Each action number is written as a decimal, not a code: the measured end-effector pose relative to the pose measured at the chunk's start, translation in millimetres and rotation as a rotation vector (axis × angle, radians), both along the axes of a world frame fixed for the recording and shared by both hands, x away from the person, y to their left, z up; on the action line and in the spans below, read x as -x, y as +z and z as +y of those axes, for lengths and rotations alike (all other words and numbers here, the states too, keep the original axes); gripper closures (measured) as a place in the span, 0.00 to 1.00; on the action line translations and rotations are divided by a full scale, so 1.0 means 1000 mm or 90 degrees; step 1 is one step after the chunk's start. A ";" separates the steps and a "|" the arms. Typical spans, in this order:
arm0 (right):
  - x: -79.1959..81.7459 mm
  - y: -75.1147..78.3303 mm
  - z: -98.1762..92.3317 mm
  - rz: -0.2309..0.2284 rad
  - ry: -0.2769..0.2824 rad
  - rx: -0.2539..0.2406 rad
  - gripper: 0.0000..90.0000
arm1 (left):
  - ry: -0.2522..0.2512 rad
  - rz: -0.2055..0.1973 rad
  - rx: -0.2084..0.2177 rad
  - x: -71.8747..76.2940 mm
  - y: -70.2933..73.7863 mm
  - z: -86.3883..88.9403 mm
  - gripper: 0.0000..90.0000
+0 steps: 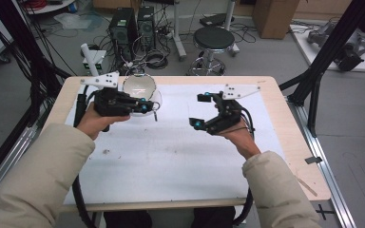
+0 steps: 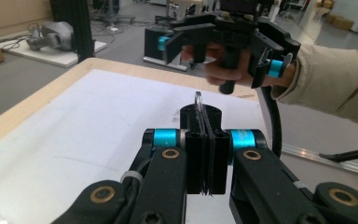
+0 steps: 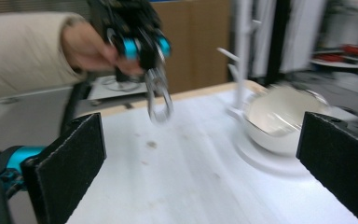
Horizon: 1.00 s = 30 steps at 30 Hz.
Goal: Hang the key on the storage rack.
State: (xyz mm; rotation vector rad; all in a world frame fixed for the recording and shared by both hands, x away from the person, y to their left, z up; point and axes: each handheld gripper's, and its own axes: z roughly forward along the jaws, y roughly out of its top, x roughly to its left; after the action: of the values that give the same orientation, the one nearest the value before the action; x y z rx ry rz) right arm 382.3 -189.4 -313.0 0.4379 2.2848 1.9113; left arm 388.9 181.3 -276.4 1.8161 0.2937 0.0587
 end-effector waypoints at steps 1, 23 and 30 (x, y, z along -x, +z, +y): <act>0.003 -0.002 -0.008 -0.003 -0.020 -0.001 0.00 | 0.000 0.000 -0.004 -0.002 0.002 0.005 0.98; 0.061 -0.096 -0.116 -0.055 -0.341 -0.057 0.00 | 0.110 -0.014 -0.084 -0.041 0.038 0.112 0.98; 0.067 -0.115 -0.130 -0.067 -0.384 -0.076 0.00 | 0.145 0.007 -0.095 -0.057 0.033 0.141 0.98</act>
State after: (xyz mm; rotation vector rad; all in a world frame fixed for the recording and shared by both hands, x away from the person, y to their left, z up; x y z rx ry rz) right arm 315.1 -318.9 -427.8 0.8945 1.7077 1.7028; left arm 445.5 321.8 -243.2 1.9234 0.5150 0.2358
